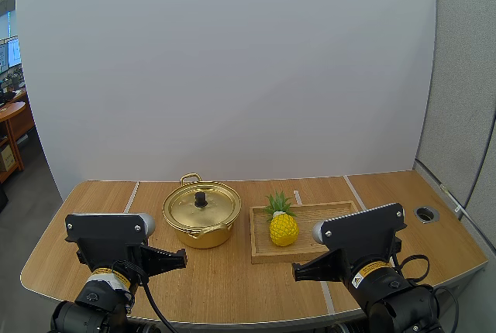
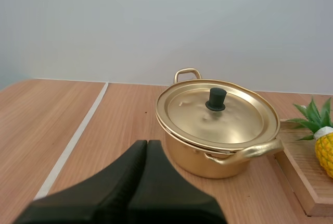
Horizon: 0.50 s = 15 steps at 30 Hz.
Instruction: Open the pot, put the pineapple inside, and close it
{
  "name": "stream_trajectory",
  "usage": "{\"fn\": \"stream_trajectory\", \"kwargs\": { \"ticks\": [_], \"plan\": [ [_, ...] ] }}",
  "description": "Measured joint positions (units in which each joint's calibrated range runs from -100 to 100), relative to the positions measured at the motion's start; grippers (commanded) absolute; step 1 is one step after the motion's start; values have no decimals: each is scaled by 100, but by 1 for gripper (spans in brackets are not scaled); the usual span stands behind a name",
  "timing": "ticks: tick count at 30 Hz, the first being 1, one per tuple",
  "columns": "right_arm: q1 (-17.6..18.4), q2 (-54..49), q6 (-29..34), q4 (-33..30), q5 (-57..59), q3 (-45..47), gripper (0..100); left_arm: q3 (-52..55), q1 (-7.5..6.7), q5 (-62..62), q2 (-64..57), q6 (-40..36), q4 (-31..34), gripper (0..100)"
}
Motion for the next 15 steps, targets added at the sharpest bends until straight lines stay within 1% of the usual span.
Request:
{"fn": "stream_trajectory", "kwargs": {
  "ticks": [15],
  "plan": [
    [0,0,0,136,0,0,0,0,0,0,0,0,0,0]
  ]
}}
